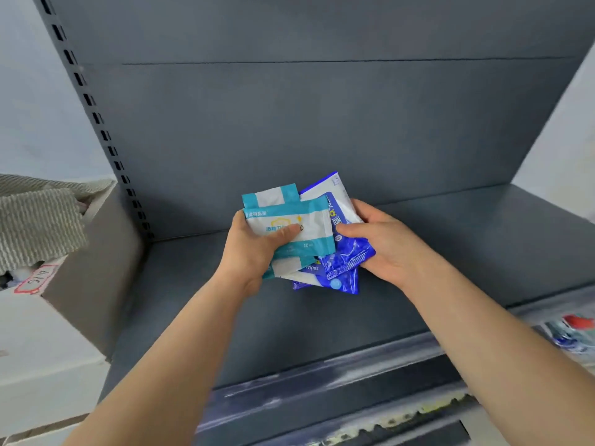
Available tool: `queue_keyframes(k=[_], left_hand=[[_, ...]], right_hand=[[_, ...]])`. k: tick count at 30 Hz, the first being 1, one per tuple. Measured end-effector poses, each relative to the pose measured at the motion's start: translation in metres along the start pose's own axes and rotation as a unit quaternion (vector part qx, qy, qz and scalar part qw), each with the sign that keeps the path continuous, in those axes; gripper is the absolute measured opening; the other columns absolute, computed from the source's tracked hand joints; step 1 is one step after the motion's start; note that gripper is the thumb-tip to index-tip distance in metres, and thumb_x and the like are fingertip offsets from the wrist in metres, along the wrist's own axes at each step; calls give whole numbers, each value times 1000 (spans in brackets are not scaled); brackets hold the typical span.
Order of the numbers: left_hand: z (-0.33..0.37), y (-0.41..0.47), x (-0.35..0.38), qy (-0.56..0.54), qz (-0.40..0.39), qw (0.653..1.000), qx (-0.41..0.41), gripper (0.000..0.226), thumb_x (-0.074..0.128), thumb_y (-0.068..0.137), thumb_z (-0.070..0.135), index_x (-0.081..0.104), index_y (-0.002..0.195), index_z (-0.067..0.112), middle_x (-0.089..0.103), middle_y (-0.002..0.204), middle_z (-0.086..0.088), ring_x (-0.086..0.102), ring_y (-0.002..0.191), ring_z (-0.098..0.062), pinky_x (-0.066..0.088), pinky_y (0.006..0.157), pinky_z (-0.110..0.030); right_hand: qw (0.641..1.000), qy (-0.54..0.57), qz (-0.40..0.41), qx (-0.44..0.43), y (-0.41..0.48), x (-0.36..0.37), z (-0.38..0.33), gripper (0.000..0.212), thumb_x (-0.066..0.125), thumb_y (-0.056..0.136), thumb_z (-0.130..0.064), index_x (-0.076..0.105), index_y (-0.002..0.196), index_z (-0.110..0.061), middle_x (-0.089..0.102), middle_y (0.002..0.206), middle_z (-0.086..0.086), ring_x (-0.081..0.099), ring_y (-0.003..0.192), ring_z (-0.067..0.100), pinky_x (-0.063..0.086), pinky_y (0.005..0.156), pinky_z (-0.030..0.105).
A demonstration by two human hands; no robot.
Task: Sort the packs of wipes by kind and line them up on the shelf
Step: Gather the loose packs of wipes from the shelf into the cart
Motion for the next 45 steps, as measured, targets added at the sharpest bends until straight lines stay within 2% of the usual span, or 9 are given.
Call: queue_keyframes(k=[10, 13, 15, 22, 27, 34, 37, 43, 45], left_hand=[[-46, -48, 211, 23, -232, 972, -11, 58, 80, 76, 9, 50, 126, 7, 70, 114, -8, 71, 97, -27, 59, 77, -51], [-69, -67, 296, 38, -284, 958, -16, 47, 71, 83, 4, 52, 125, 6, 70, 114, -9, 71, 97, -25, 59, 77, -46], [-83, -84, 357, 40, -303, 952, -28, 43, 68, 85, 2, 52, 124, 8, 71, 112, -7, 71, 94, -23, 60, 76, -42], [-146, -127, 551, 31, -316, 944, -88, 50, 74, 82, 10, 49, 124, 15, 69, 114, -1, 71, 94, -19, 59, 80, -42], [-195, -125, 656, 41, -310, 943, -110, 52, 77, 79, 11, 50, 123, 16, 68, 114, 0, 71, 94, -19, 60, 76, -41], [-276, -68, 777, 82, -283, 946, -134, 54, 82, 74, 19, 53, 119, 20, 68, 114, 0, 70, 94, -19, 59, 80, -45], [-308, -37, 826, 87, -270, 945, -161, 52, 80, 76, 18, 52, 120, 20, 68, 113, 1, 70, 94, -18, 59, 81, -44], [-358, 23, 902, 114, -244, 941, -206, 49, 78, 78, 14, 54, 121, 16, 68, 114, -1, 69, 96, -19, 60, 80, -38], [-372, 43, 920, 122, -235, 942, -206, 47, 76, 80, 13, 54, 121, 16, 68, 114, 0, 69, 97, -18, 60, 79, -36]], right_hand=[[981, -2, 185, -52, -151, -165, -51, 45, 52, 89, 9, 54, 128, -13, 67, 116, 12, 68, 98, 27, 58, 73, 36], [971, 11, 230, -58, -196, -233, -68, 47, 50, 88, 10, 54, 129, -15, 67, 117, 12, 67, 102, 30, 54, 86, 46], [963, 26, 261, -58, -226, -281, -83, 47, 48, 89, 11, 55, 127, -15, 68, 117, 12, 67, 100, 29, 56, 81, 42], [937, 46, 346, -27, -308, -451, -129, 33, 43, 90, 6, 63, 104, -16, 72, 99, 7, 70, 87, 21, 58, 69, 33], [920, 58, 388, 5, -318, -566, -137, 28, 49, 92, 0, 60, 112, -17, 68, 110, 7, 65, 100, 21, 59, 65, 31], [905, 24, 420, 63, -279, -714, -140, 17, 53, 94, -5, 58, 93, -21, 66, 101, 4, 65, 89, 19, 58, 64, 29], [902, 14, 420, 100, -248, -778, -144, 14, 54, 94, -7, 58, 99, -19, 65, 99, 3, 64, 88, 18, 56, 72, 32], [904, 11, 400, 153, -184, -891, -143, 21, 56, 93, -6, 59, 109, -19, 68, 99, 4, 67, 87, 19, 58, 71, 34], [912, 7, 380, 157, -161, -921, -139, 19, 55, 93, -3, 59, 103, -19, 68, 93, 3, 67, 82, 17, 57, 71, 33]])
Point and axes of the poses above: each hand's wrist, its own y-axis towards the middle knuckle, its own x-axis out of the palm, z = x × y, the point moved 4 cm from there along y, towards the middle knuckle
